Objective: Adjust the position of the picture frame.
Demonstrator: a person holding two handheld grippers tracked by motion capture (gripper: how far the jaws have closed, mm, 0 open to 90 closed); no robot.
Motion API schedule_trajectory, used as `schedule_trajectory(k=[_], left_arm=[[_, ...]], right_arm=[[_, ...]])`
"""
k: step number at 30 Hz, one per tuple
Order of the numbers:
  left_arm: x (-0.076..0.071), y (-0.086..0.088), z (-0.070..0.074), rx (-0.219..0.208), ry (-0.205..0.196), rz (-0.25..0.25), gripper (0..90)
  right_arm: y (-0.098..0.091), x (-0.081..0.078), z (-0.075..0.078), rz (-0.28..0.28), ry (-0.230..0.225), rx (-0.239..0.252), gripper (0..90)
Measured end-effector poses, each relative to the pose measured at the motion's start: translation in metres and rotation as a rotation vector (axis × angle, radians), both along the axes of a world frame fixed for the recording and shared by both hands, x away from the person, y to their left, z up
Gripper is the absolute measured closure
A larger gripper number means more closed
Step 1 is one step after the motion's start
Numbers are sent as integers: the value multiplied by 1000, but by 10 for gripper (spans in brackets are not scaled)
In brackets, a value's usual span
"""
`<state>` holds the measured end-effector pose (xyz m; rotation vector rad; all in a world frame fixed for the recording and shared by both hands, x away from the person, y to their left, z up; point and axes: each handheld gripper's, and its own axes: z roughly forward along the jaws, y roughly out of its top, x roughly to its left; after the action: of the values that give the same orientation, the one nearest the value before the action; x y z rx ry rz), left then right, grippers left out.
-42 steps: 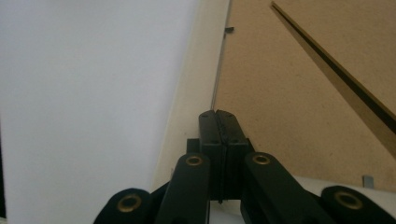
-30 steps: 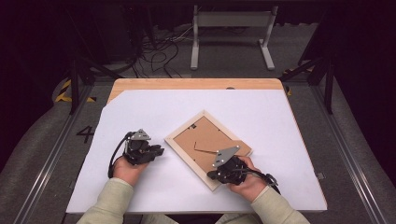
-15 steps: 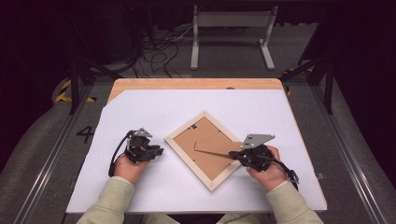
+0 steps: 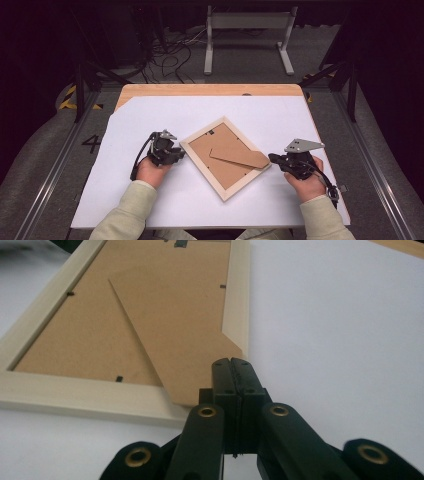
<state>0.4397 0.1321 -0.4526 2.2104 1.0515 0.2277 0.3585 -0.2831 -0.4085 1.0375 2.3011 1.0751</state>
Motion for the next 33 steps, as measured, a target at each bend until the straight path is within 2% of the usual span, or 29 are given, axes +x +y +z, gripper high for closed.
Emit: schedule_trajectory(k=[4, 7, 9, 11, 14, 19, 23, 26, 30, 33], left_arm=[[15, -13, 0, 40, -40, 23, 683], [22, -21, 0, 30, -49, 35, 663], [21, -20, 1, 25, -60, 39, 654], [19, -15, 5, 18, -67, 52, 654], [14, -3, 8, -20, -67, 71, 652], [1, 18, 15, -98, -60, 63, 633], [-6, 29, 16, -75, -62, 54, 627], [-8, 33, 14, -74, -50, 69, 626], [-12, 36, 16, -51, -57, 61, 621], [-14, 39, 19, -62, -56, 65, 615]], right_arm=[[-8, -2, -3, -31, 9, -1, 900], [-12, -2, -6, -48, 22, -3, 900], [-15, -1, -9, -56, 31, -6, 900], [-17, 1, -11, -63, 41, -7, 900], [-17, 6, -18, -75, 53, -16, 900], [-12, 17, -33, -66, 95, -57, 900], [-10, 21, -36, -66, 106, -61, 900], [-9, 23, -37, -43, 132, -64, 900], [-2, 18, -35, 31, 160, -83, 900], [8, 9, -34, 85, 170, -109, 900]])
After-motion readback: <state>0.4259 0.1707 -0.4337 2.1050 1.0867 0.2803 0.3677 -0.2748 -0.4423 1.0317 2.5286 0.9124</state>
